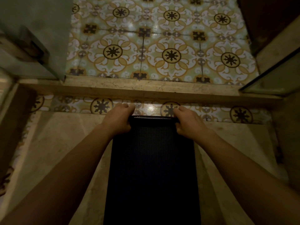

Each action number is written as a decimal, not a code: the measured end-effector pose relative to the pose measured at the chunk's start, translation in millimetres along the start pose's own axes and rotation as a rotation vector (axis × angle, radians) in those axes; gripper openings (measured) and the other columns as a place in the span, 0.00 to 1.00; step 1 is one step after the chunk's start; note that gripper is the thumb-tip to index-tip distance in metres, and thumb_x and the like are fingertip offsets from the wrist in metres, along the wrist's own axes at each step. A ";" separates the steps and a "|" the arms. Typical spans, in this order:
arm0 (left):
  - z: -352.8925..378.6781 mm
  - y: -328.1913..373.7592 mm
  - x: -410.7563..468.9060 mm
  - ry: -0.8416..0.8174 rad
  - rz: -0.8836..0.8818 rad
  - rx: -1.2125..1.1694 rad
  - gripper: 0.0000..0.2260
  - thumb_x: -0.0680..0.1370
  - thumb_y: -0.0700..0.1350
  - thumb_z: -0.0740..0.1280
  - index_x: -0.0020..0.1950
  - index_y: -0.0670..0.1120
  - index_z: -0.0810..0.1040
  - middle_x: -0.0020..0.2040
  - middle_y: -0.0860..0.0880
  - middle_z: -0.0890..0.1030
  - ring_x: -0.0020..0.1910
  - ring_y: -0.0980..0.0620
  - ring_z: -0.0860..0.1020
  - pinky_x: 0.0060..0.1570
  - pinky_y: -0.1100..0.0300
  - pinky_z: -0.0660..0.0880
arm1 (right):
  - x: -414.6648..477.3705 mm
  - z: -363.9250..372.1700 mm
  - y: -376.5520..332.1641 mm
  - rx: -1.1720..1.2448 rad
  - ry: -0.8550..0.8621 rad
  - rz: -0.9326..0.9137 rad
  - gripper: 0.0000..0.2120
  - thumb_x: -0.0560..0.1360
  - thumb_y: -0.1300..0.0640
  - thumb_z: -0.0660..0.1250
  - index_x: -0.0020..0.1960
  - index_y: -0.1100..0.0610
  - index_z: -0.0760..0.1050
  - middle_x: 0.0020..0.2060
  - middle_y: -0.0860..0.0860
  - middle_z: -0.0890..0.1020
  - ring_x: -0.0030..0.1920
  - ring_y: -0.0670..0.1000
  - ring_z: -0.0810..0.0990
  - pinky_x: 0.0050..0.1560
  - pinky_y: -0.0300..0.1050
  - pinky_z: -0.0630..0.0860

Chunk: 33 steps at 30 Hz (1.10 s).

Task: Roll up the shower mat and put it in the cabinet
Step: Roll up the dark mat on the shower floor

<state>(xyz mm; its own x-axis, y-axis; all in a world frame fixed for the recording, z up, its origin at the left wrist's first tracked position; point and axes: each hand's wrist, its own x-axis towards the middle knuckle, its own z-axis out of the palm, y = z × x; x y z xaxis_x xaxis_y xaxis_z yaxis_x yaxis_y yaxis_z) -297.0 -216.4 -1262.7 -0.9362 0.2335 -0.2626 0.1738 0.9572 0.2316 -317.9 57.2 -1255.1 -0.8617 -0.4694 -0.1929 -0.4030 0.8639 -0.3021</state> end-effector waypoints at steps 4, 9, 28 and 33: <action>-2.8 -2.8 -0.7 -0.035 0.007 -0.009 0.12 0.69 0.42 0.70 0.49 0.47 0.70 0.48 0.46 0.74 0.52 0.44 0.71 0.41 0.55 0.65 | 1.1 1.5 2.7 -0.025 -0.028 -0.016 0.18 0.69 0.63 0.69 0.58 0.58 0.73 0.54 0.57 0.75 0.48 0.61 0.77 0.42 0.54 0.77; 8.5 7.2 -16.5 0.053 0.031 0.096 0.20 0.68 0.42 0.71 0.58 0.43 0.71 0.53 0.43 0.76 0.53 0.42 0.70 0.46 0.49 0.73 | -7.0 13.5 -0.7 -0.071 0.033 -0.035 0.14 0.69 0.64 0.69 0.54 0.59 0.74 0.55 0.56 0.75 0.48 0.58 0.76 0.38 0.50 0.75; 17.1 32.3 -50.0 0.142 0.016 0.125 0.17 0.71 0.36 0.68 0.60 0.40 0.75 0.55 0.41 0.78 0.52 0.40 0.72 0.44 0.48 0.74 | -37.1 15.6 -18.3 -0.213 0.028 -0.065 0.18 0.68 0.70 0.70 0.56 0.63 0.72 0.52 0.60 0.75 0.47 0.59 0.77 0.34 0.48 0.66; 13.4 26.8 -50.5 0.099 0.029 0.128 0.15 0.73 0.38 0.68 0.59 0.42 0.75 0.55 0.42 0.80 0.53 0.41 0.71 0.49 0.50 0.73 | -29.7 8.2 -29.3 -0.232 0.006 -0.047 0.15 0.69 0.71 0.66 0.55 0.65 0.72 0.51 0.62 0.76 0.50 0.63 0.76 0.40 0.54 0.74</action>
<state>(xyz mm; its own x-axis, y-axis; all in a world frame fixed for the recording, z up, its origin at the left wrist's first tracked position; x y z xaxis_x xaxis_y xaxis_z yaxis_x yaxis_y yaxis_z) -241.0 -200.3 -1255.8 -0.9545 0.2499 -0.1626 0.2333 0.9657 0.1144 -278.1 44.4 -1248.2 -0.8415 -0.5100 -0.1781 -0.5027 0.8600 -0.0875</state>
